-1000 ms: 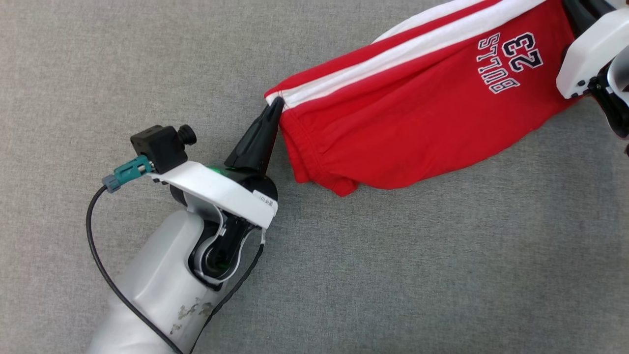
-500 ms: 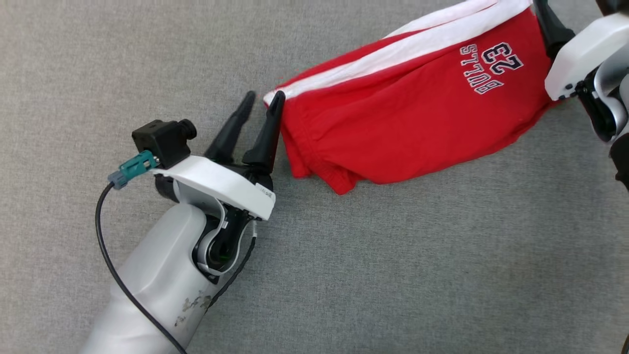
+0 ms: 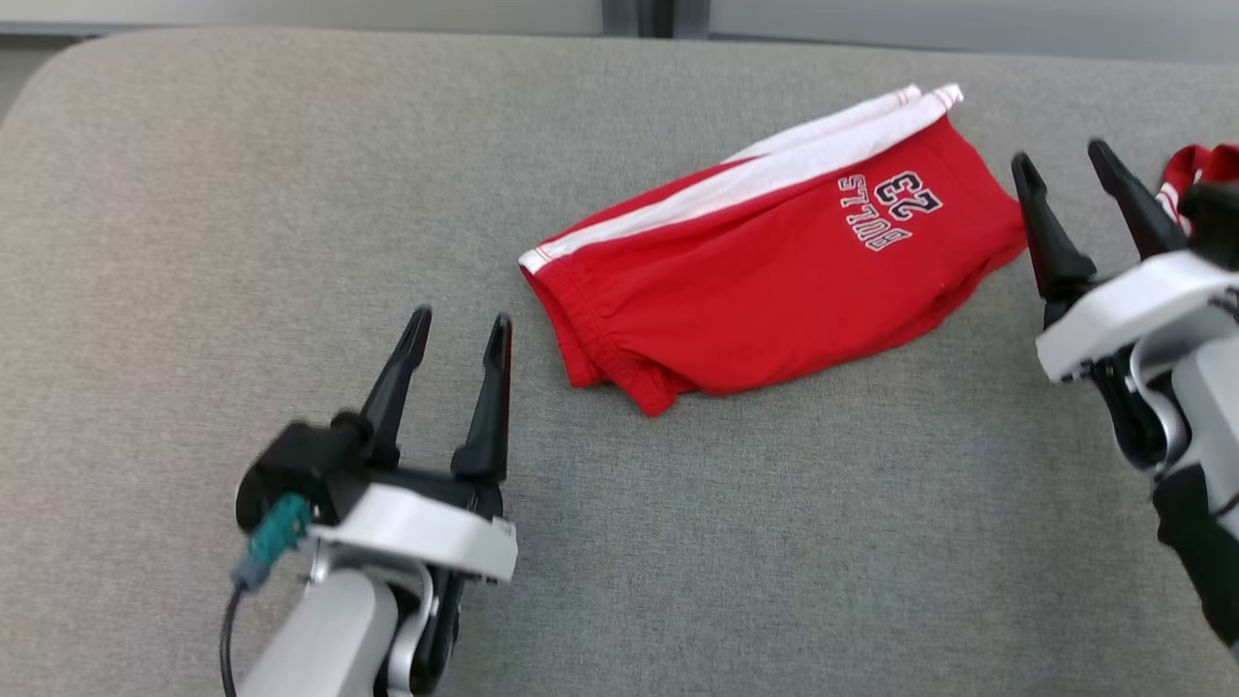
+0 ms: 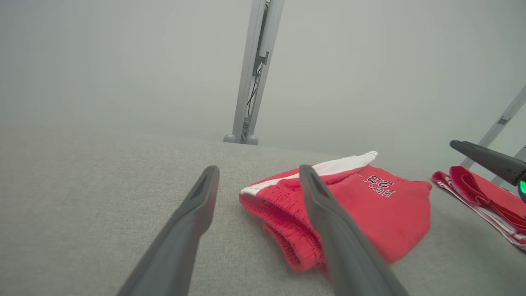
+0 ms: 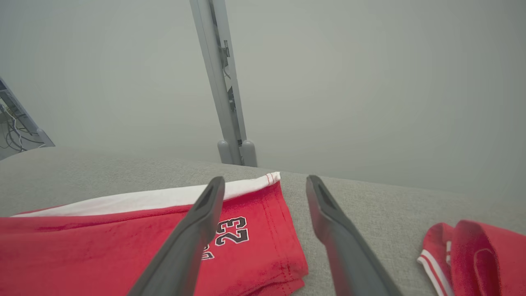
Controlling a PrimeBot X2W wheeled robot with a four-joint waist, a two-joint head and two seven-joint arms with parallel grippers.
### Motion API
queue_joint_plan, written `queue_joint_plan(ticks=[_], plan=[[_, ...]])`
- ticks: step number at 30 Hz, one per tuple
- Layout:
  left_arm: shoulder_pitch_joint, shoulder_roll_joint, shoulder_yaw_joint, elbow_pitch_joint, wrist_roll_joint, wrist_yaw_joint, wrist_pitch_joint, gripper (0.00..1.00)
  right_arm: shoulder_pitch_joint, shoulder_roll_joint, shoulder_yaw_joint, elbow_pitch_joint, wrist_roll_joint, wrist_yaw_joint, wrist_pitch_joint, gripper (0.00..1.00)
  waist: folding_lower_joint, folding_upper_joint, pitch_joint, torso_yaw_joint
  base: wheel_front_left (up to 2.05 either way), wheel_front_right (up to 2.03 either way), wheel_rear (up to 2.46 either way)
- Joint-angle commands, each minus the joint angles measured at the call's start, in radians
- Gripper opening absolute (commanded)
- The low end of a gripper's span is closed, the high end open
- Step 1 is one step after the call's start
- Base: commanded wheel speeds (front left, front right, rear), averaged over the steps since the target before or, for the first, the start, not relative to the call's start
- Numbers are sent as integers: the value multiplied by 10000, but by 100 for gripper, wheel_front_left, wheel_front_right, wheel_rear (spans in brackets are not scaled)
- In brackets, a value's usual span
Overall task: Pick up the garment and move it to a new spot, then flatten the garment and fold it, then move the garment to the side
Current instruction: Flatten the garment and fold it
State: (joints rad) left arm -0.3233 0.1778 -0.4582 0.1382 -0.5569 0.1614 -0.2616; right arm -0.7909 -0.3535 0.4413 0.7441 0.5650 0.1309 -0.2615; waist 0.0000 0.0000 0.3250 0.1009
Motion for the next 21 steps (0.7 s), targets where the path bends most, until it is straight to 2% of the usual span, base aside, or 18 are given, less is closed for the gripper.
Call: queue_joint_plan(ticks=[1, 9, 14, 21], plan=[[268, 1, 130, -96, 186, 78, -36, 100, 299, 17, -221, -140, -69, -2, -45, 100, 0, 0, -287, 82, 0, 0, 0], [1901, -529, 703, -1091, 2405, 164, -39, 100, 2147, 490, -1741, -772, -387, -2, -47, 100, 0, 0, -910, 444, 0, 0, 0], [2491, -807, 632, -1404, 3446, 230, -39, 100, 2689, 581, -2404, -642, 539, -2, -47, 100, 0, 0, -981, 851, 0, 0, 0], [2420, -1091, 474, -1420, 4002, 61, -40, 100, 2267, 256, -2784, 255, 1879, -1, 272, 100, 0, 0, -626, 1403, 0, 0, 0]])
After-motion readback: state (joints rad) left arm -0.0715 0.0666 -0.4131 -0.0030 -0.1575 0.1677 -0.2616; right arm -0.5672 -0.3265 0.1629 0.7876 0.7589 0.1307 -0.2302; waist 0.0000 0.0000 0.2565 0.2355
